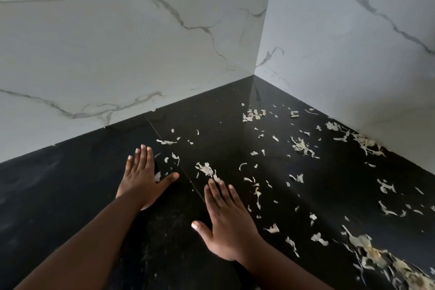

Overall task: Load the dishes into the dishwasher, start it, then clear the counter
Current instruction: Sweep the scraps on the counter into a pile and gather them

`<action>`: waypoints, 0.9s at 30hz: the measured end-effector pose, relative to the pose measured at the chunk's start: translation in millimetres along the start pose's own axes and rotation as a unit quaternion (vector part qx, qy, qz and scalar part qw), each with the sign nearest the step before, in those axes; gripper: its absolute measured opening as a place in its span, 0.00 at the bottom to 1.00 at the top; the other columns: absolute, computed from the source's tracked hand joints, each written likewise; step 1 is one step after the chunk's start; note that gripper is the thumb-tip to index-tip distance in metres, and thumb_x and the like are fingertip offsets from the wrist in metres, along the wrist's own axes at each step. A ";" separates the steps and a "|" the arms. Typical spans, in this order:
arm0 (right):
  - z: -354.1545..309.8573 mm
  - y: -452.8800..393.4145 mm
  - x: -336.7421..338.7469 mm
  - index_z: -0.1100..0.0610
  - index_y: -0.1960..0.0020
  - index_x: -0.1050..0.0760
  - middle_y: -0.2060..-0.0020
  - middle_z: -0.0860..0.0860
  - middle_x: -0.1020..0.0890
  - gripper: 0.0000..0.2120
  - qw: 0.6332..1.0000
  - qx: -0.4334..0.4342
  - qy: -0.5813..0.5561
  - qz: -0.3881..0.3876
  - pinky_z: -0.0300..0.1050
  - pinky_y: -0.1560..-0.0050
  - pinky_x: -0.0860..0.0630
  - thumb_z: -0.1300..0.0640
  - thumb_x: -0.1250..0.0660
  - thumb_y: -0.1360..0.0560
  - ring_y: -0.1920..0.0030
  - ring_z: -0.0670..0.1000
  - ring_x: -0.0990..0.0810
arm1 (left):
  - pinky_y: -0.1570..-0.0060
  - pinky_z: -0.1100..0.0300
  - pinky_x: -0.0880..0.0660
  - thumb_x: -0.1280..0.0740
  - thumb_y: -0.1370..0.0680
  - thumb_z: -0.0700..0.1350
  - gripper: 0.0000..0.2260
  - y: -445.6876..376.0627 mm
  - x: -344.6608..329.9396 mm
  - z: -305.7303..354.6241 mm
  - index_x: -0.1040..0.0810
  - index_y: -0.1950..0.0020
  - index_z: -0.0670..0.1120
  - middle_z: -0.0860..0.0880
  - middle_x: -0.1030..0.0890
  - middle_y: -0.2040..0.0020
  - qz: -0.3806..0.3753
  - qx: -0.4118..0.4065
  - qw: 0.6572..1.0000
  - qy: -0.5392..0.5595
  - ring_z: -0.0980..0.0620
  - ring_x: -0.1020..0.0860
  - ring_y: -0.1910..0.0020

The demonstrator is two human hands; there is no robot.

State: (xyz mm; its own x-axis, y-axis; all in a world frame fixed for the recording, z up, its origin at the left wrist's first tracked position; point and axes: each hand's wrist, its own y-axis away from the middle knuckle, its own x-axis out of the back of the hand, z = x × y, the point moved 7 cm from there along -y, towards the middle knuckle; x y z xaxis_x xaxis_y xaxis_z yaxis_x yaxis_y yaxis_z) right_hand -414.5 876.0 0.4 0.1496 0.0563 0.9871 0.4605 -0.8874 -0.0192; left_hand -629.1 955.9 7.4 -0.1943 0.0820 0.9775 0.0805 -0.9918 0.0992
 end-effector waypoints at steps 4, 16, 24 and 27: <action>5.7 -5.6 -2.7 0.63 0.25 0.38 0.25 0.58 0.37 0.46 0.998 -0.065 0.009 0.018 0.55 0.31 0.48 0.27 0.53 0.25 0.24 0.58 0.41 | 0.26 0.53 0.68 0.58 0.36 0.81 0.56 -20.7 -0.1 7.2 0.68 0.23 0.43 0.46 0.70 0.24 -0.004 -0.021 1.000 0.007 0.51 0.72 0.26; 17.7 -38.7 8.5 0.55 0.23 0.69 0.25 0.52 0.71 0.51 0.992 -0.125 -0.001 -0.021 0.54 0.26 0.70 0.22 0.55 0.30 0.27 0.52 0.76 | 0.24 0.52 0.61 0.54 0.38 0.83 0.60 -92.9 -4.7 60.4 0.68 0.23 0.41 0.44 0.63 0.21 -0.018 -0.091 0.995 0.036 0.50 0.64 0.23; -21.9 -44.8 13.7 0.61 0.26 0.36 0.25 0.61 0.37 0.36 0.995 -0.005 0.054 0.086 0.59 0.25 0.44 0.37 0.45 0.24 0.24 0.60 0.42 | 0.25 0.55 0.60 0.56 0.31 0.77 0.51 -76.7 -11.5 107.3 0.61 0.21 0.43 0.45 0.58 0.20 -0.066 -0.174 0.981 0.060 0.50 0.60 0.22; -12.1 -31.9 11.6 0.61 0.30 0.31 0.26 0.61 0.36 0.32 0.991 -0.072 0.002 0.110 0.56 0.26 0.42 0.38 0.43 0.24 0.25 0.59 0.39 | 0.24 0.55 0.60 0.62 0.33 0.77 0.51 -70.0 -26.0 141.0 0.60 0.21 0.42 0.46 0.57 0.20 -0.082 -0.228 0.969 0.046 0.51 0.60 0.22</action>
State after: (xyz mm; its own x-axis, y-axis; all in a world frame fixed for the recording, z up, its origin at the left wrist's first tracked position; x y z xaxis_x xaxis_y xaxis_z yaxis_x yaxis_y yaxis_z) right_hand -438.0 899.4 14.4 0.2284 -0.1477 0.9623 0.2874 -0.9341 -0.2116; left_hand -491.8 1037.0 1.3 -0.2552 0.2535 0.9331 -0.3957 -0.9079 0.1384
